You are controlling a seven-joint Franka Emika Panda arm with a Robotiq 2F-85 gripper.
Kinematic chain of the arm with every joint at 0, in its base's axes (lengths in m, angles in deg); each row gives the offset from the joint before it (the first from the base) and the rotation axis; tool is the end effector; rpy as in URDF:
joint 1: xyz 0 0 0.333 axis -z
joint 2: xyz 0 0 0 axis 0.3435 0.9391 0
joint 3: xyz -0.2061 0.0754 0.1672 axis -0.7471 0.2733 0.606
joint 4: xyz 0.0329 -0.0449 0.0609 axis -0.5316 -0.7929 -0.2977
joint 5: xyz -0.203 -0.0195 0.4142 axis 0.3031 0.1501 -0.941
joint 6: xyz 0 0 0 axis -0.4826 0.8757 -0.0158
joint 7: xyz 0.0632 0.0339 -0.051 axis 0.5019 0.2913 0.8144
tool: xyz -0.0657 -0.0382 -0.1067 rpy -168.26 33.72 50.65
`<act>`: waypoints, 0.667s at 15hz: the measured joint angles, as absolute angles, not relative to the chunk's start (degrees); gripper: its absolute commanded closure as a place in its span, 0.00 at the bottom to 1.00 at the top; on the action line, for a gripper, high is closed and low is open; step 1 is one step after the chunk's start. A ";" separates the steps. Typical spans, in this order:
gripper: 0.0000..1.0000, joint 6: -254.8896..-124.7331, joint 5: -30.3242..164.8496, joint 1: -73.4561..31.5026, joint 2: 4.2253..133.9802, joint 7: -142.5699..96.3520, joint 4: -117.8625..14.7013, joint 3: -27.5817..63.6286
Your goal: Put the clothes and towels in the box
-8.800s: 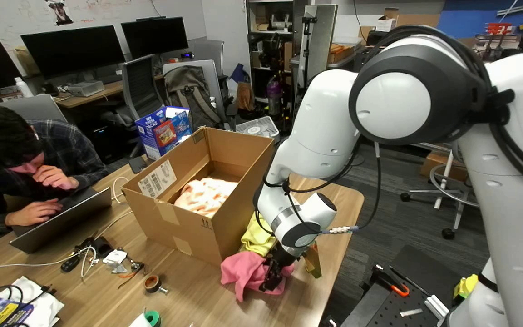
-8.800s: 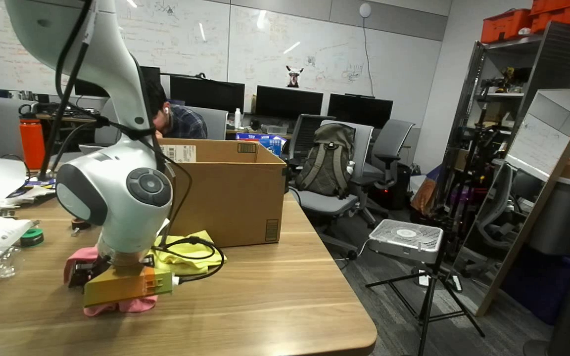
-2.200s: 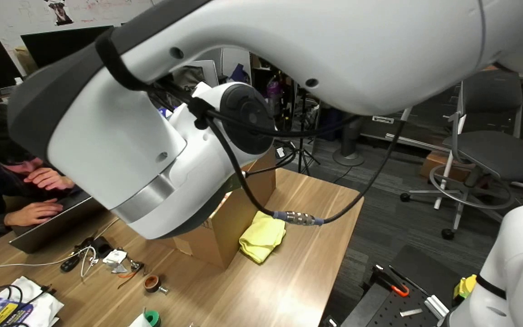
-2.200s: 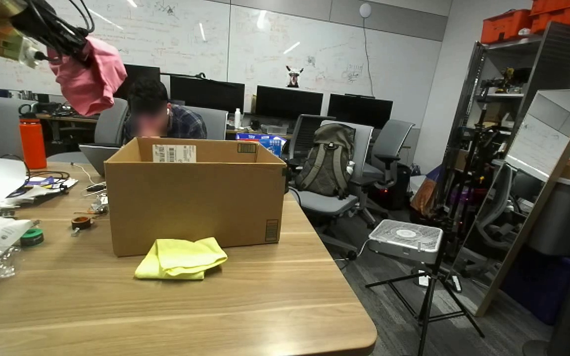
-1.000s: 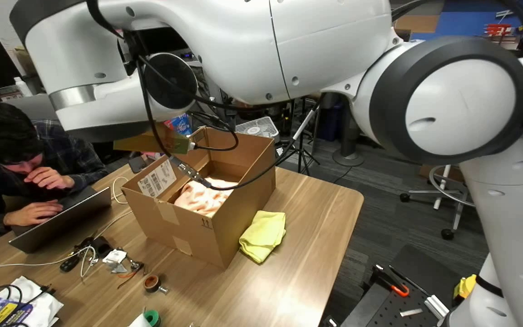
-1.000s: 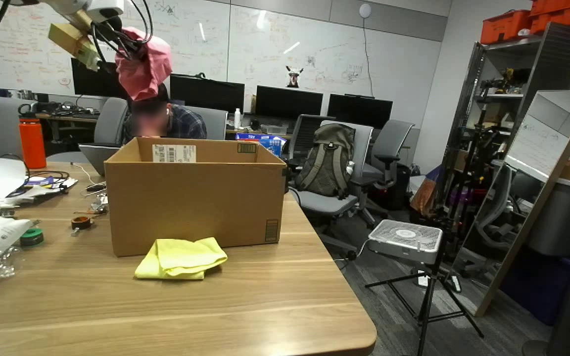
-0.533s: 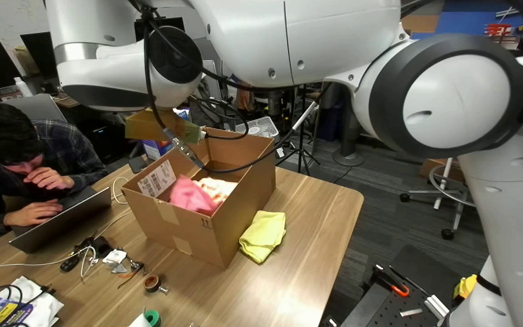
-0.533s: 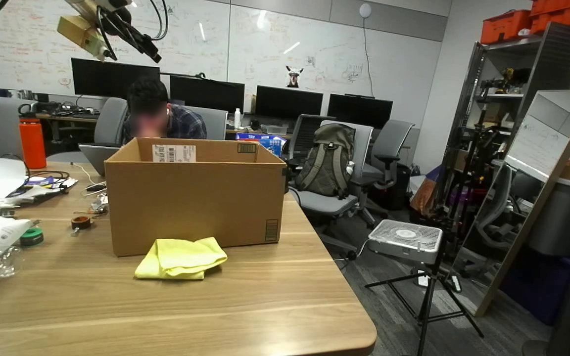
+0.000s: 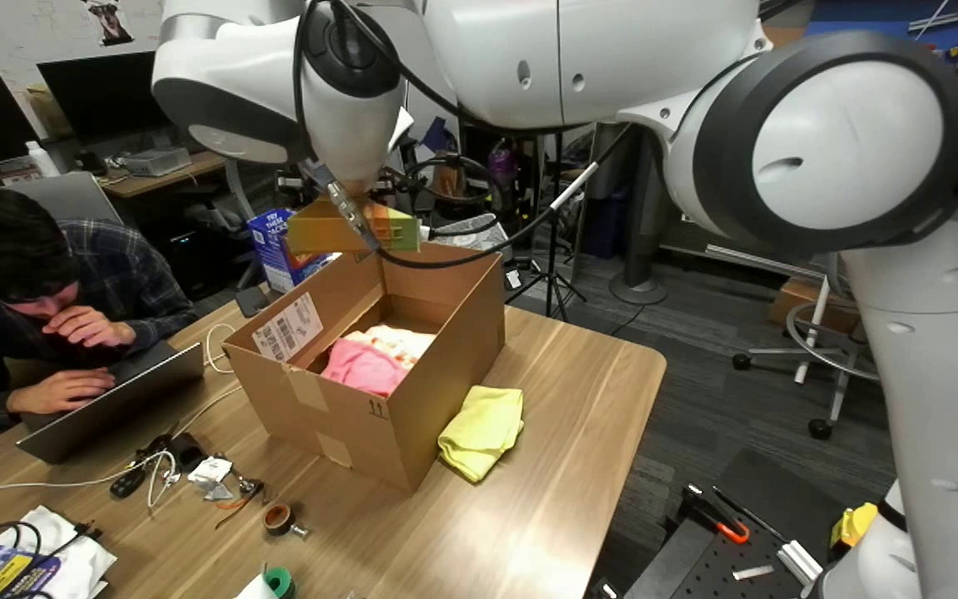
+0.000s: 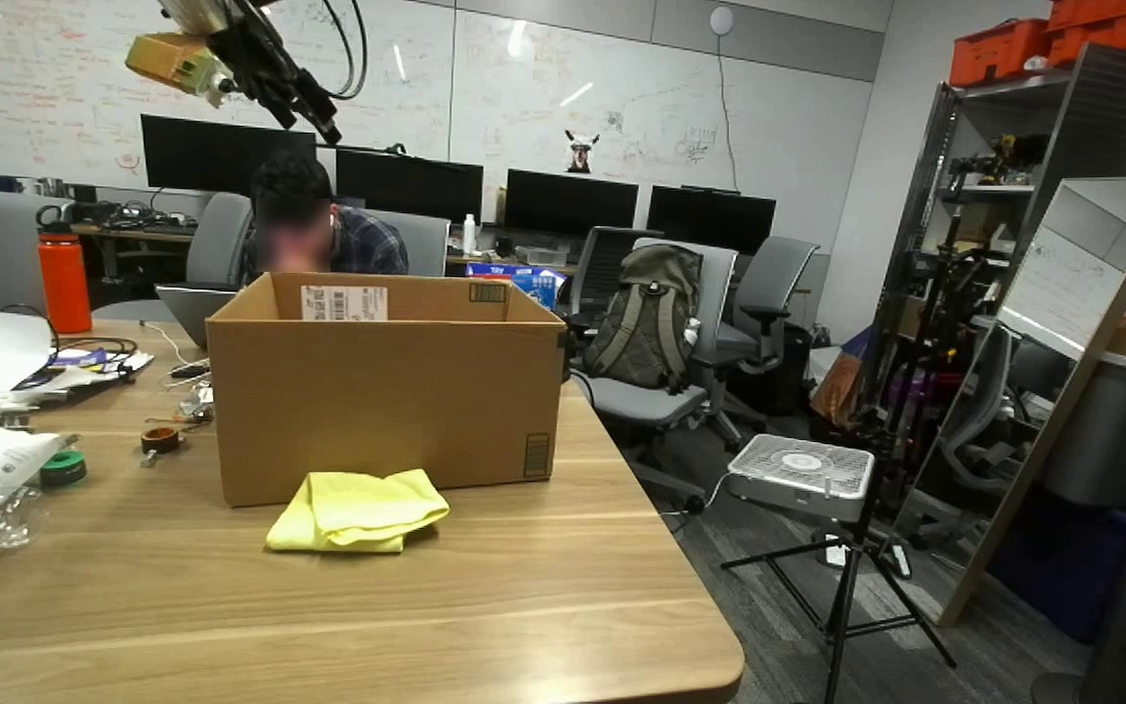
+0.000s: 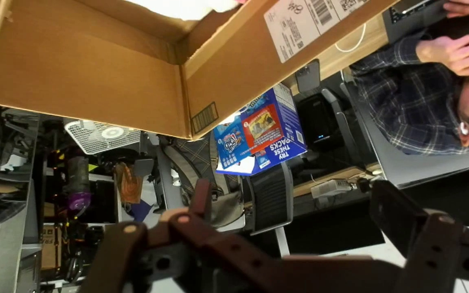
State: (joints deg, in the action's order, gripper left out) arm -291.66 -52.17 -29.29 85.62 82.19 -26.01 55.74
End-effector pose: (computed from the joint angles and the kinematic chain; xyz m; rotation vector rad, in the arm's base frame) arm 0.6300 0.2616 0.4569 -2.7580 0.5570 -1.3486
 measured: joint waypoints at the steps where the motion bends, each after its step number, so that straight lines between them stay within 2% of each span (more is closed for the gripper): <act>1: 0.00 -291.90 -53.52 -27.93 85.00 83.99 -26.47 56.19; 10: 0.00 -289.72 -72.92 -16.54 73.45 100.67 -38.16 52.01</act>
